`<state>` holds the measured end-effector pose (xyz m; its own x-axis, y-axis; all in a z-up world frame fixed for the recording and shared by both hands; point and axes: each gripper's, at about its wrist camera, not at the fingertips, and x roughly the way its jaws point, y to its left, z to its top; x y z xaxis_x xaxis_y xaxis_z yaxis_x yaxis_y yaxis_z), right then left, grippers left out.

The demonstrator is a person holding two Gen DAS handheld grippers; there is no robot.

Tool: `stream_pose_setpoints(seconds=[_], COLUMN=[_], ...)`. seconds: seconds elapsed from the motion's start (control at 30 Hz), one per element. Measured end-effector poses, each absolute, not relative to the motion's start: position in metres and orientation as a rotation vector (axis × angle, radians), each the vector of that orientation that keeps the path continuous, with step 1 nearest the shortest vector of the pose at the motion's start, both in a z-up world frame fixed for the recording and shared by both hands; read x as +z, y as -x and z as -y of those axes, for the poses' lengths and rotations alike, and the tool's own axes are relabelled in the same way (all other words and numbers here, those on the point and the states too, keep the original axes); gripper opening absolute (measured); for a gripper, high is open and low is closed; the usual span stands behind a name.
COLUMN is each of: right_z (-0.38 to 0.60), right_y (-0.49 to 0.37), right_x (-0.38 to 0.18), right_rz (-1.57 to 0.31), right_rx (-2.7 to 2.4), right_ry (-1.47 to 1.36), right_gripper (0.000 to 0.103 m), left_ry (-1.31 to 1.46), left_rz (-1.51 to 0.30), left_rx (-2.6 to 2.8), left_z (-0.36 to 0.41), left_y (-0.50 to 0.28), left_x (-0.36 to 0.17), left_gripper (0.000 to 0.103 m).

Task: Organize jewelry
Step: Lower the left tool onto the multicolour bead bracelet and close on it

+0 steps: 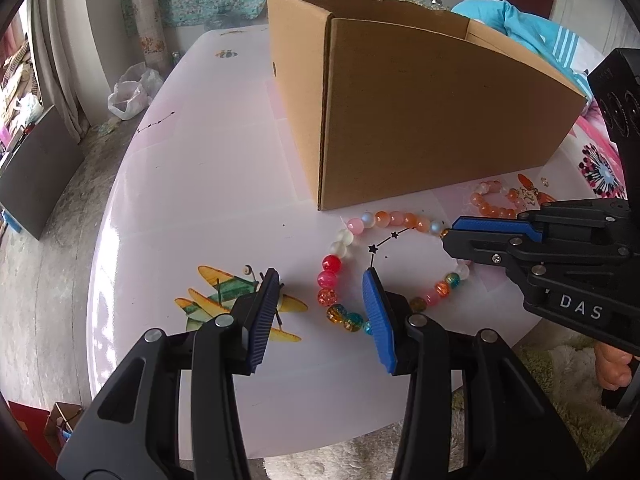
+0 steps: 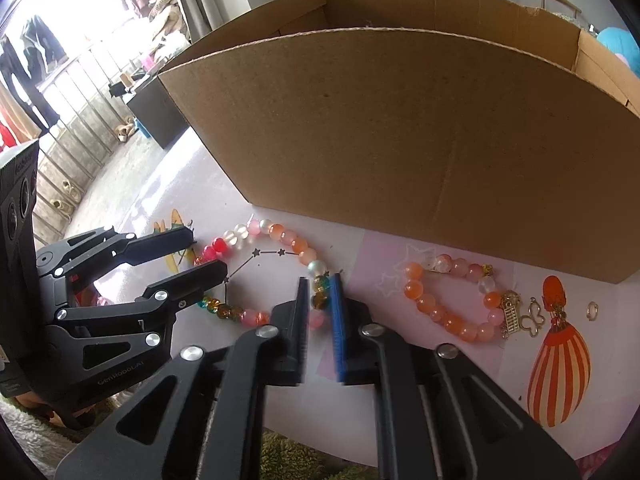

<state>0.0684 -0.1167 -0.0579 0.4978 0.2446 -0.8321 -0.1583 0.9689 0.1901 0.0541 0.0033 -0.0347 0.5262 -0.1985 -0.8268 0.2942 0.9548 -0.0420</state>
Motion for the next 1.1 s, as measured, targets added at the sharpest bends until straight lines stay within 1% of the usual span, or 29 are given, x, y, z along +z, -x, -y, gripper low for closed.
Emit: stream_pose_setpoints(seconds=[0.3,0.33,0.37,0.5,0.9,1.0,1.03,1.07,1.1], right_z=[0.116,0.117,0.119,0.123,0.12,0.119,0.119,0.119,0.119], right_y=[-0.062,-0.062,-0.064,-0.066,-0.062,-0.06,-0.06,-0.06,-0.06], right_x=[-0.056,-0.056,-0.056,-0.057,-0.063,-0.064,-0.064,-0.065,-0.065], right_rz=[-1.027,-1.027,-1.027,-1.023,-1.012,-1.009,-1.007,-1.004,-1.0], right_rx=[0.242,0.24,0.239,0.233,0.223,0.221,0.221,0.219,0.218], right_ry=[-0.102,-0.105,-0.107,-0.114,-0.107,-0.109,-0.111,-0.117,-0.123], right_gripper=[0.01,0.01,0.01,0.01,0.01,0.01,0.01,0.01,0.01], left_ry=[-0.136,-0.142,-0.147,-0.157,-0.17,-0.177,-0.18,-0.184,-0.188], left_rz=[-0.976,-0.975,-0.975,-0.974,-0.962,-0.947,-0.943,-0.939,-0.936], left_rx=[-0.293,-0.29,-0.287,-0.284,-0.304,-0.312,-0.316,-0.318,-0.318], left_z=[0.006,0.005,0.006,0.007,0.006,0.007,0.007,0.008,0.009], left_y=[-0.058,-0.057,-0.057,-0.059,-0.063,-0.062,-0.061,-0.061,-0.061], left_x=[-0.036,-0.036,-0.036,-0.036,-0.036,-0.036,-0.036,-0.036,-0.036], left_gripper=[0.04,0.038,0.034,0.028,0.028,0.018,0.013,0.01,0.01])
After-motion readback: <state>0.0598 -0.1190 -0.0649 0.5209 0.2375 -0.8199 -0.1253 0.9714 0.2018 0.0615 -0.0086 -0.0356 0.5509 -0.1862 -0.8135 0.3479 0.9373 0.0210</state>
